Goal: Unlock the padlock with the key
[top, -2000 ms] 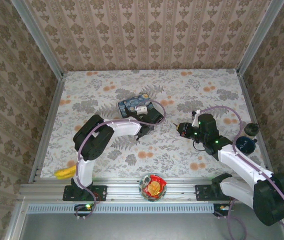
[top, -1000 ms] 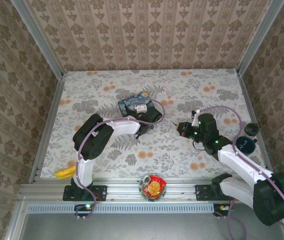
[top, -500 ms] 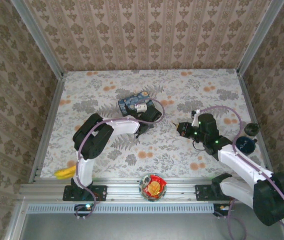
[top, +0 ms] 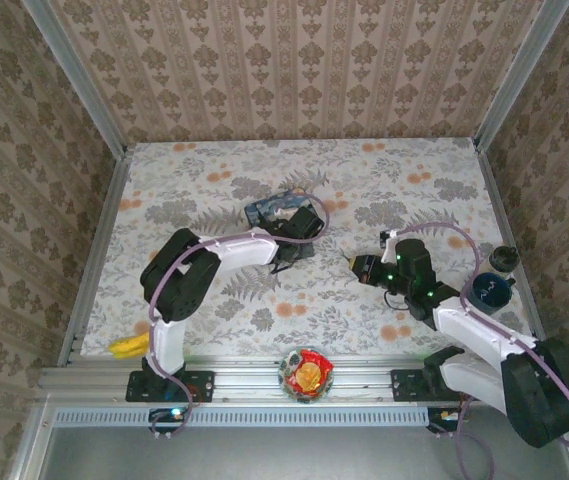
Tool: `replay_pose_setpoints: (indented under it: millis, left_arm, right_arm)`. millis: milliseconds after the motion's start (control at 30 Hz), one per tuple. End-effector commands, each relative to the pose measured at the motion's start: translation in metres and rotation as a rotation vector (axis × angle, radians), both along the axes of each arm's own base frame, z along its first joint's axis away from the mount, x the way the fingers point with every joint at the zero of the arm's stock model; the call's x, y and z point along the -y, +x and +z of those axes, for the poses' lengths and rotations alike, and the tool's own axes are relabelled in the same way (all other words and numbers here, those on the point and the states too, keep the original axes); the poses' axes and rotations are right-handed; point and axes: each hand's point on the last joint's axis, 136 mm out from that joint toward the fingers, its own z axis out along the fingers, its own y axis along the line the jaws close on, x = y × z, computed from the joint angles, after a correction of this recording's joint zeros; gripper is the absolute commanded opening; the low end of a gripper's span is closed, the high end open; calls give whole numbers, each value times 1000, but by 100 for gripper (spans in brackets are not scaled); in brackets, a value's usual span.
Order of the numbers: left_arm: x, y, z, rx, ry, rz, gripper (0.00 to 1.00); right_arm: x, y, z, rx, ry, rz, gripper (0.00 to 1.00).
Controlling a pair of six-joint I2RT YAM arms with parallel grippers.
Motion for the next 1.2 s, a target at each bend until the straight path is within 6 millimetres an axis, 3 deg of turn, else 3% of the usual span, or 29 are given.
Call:
replay_pose_setpoints:
  millis: [0, 233, 333, 367, 467, 1167]
  left_arm:
    - [21, -16, 29, -70, -155, -2, 0]
    - [24, -24, 30, -134, -269, 50, 0]
    - [23, -22, 30, -149, -307, 72, 0]
    - [23, -21, 31, -152, -324, 80, 0]
    - [25, -20, 30, -172, -378, 97, 0]
    - [29, -11, 24, -242, -573, 197, 0]
  right_arm:
    - [-17, 2, 4, 68, 18, 63, 0]
    - [-52, 2, -18, 75, 5, 133, 0]
    - [-59, 7, -20, 83, 27, 123, 0]
    - [-59, 9, -31, 58, 19, 115, 0]
    - [-61, 14, -37, 57, 33, 100, 0]
    - [-60, 26, -52, 68, 61, 20, 0]
